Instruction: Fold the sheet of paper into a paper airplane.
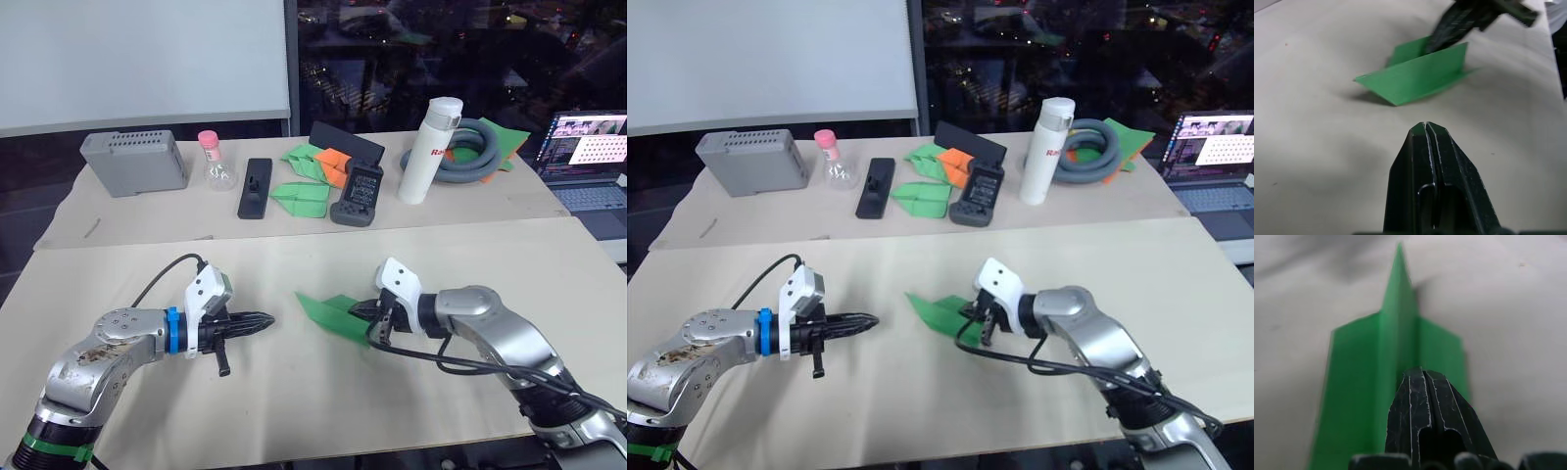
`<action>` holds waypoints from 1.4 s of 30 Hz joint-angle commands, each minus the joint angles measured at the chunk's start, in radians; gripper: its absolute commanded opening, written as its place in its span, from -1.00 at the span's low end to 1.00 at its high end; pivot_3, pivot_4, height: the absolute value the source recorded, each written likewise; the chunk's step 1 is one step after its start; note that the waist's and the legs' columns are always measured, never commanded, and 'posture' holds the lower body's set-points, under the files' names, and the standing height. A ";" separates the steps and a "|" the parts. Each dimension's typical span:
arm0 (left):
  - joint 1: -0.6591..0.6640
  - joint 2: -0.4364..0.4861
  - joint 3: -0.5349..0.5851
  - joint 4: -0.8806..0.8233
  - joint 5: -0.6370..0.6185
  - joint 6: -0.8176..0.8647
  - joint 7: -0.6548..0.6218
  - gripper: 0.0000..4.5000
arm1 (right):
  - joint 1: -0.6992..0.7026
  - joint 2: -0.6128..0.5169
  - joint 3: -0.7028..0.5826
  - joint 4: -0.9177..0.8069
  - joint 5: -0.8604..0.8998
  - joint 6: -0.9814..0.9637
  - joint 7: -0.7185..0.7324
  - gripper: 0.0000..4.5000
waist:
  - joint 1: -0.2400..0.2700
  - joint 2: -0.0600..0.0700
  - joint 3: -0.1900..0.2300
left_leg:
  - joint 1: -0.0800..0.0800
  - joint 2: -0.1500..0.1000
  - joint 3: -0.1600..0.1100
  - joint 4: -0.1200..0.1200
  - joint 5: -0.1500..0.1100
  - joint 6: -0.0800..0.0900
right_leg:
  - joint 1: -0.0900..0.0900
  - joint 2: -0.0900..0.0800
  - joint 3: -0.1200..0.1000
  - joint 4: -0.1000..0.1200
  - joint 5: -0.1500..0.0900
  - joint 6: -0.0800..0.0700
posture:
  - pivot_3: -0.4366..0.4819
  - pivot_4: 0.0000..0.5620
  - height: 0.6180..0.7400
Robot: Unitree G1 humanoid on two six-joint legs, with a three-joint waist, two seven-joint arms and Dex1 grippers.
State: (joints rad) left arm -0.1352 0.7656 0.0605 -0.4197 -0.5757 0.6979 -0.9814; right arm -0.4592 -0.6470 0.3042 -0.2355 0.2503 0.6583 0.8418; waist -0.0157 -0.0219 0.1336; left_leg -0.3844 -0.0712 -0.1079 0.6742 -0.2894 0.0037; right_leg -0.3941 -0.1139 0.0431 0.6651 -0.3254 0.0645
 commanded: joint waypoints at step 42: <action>-0.029 0.021 -0.047 -0.045 0.008 0.005 0.045 -1.00 | -0.264 -0.016 0.200 -0.163 -0.039 0.399 -0.045 -0.99 | -0.007 0.000 0.000 | -0.005 -0.001 0.000 0.005 0.000 0.000 | -0.010 -0.001 0.000 0.015 0.000 0.000 | -0.05 -0.47 1.00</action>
State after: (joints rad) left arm -0.1494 0.7862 0.0130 -0.4427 -0.5531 0.7011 -0.9351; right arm -0.6968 -0.6586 0.5481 -0.3923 0.2034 1.0527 0.7868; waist -0.0226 -0.0215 0.1340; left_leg -0.3894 -0.0724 -0.1075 0.6797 -0.2894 0.0037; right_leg -0.4041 -0.1151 0.0427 0.6805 -0.3254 0.0645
